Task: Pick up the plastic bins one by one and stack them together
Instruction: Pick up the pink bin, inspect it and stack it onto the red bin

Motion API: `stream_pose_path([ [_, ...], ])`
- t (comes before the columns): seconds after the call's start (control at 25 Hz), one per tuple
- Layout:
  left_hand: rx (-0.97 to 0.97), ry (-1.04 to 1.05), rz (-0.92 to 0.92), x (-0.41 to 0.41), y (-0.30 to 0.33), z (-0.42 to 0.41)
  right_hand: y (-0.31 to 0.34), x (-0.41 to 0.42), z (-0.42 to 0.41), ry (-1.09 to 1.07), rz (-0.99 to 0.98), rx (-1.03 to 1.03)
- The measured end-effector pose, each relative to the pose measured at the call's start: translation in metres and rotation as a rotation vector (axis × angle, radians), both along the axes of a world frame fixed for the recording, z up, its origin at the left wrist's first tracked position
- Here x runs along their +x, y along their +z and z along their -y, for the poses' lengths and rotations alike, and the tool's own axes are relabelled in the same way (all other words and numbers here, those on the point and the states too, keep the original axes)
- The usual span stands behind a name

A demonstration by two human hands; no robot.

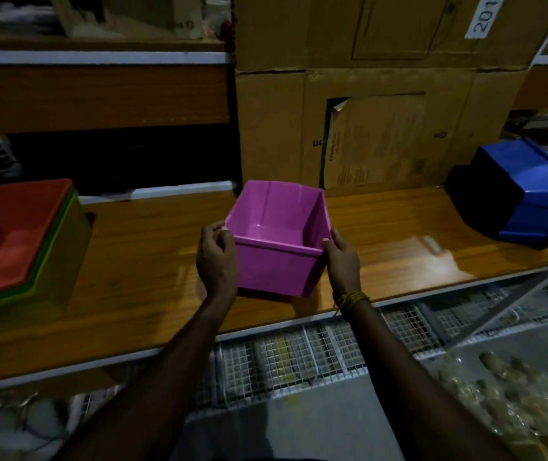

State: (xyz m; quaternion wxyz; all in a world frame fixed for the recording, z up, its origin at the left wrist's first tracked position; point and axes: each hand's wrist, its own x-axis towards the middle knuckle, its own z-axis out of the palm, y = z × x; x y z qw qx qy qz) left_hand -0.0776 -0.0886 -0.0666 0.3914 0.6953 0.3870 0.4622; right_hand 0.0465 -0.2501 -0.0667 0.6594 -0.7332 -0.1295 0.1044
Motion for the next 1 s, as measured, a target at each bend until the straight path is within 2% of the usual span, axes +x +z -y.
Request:
stream_pose_path([
  [0.24,0.000,0.132,-0.104,-0.048,-0.018,0.017,-0.031,-0.012,-0.008,0.171,-0.107,-0.041],
  [0.4,-0.015,0.231,-0.202,-0.081,-0.027,0.027,-0.034,-0.036,-0.014,0.270,-0.129,0.022],
  [0.6,-0.043,0.303,-0.297,-0.108,-0.031,0.025,-0.038,-0.052,-0.029,0.249,-0.098,-0.039],
  [0.72,-0.064,0.280,-0.395,-0.116,-0.033,0.020,-0.045,-0.065,-0.041,0.265,-0.047,-0.063],
  [0.88,0.089,0.246,-0.588,-0.124,-0.038,0.004,-0.055,-0.084,-0.055,0.283,-0.006,-0.079],
  [1.0,0.192,0.119,-0.625,-0.131,-0.039,-0.004,-0.051,-0.103,-0.066,0.280,0.004,-0.061],
])
